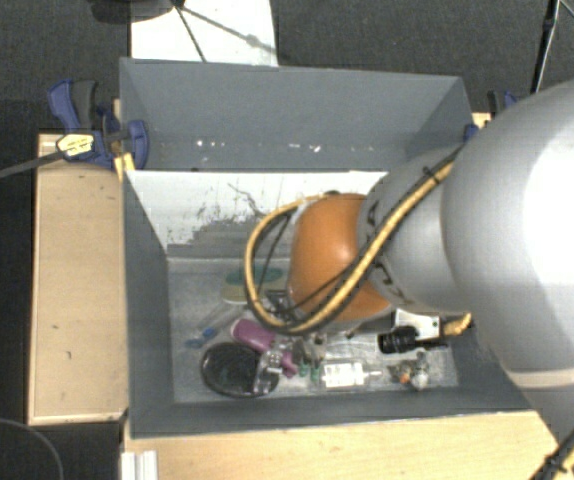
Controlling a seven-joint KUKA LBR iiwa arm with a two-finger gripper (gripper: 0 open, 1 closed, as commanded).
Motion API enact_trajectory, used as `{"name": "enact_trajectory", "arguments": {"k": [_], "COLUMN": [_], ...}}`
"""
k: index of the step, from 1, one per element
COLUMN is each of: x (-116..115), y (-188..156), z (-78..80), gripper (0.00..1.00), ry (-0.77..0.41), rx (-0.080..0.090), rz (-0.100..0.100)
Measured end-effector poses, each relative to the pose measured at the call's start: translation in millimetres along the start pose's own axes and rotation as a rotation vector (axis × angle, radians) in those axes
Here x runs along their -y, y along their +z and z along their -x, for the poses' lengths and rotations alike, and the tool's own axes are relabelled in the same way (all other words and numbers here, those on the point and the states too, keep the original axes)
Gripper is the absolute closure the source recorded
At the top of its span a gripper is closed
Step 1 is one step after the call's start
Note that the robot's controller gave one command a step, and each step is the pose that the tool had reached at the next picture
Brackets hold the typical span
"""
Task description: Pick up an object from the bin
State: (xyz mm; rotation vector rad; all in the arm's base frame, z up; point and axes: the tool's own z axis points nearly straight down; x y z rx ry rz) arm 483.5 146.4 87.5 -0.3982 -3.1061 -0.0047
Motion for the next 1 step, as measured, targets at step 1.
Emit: {"name": "enact_trajectory", "arguments": {"k": [1], "x": [6.0], "y": [-146.5], "z": [3.3], "gripper": [1.0], "ry": [-0.025], "rx": [0.018], "rz": [0.002]}}
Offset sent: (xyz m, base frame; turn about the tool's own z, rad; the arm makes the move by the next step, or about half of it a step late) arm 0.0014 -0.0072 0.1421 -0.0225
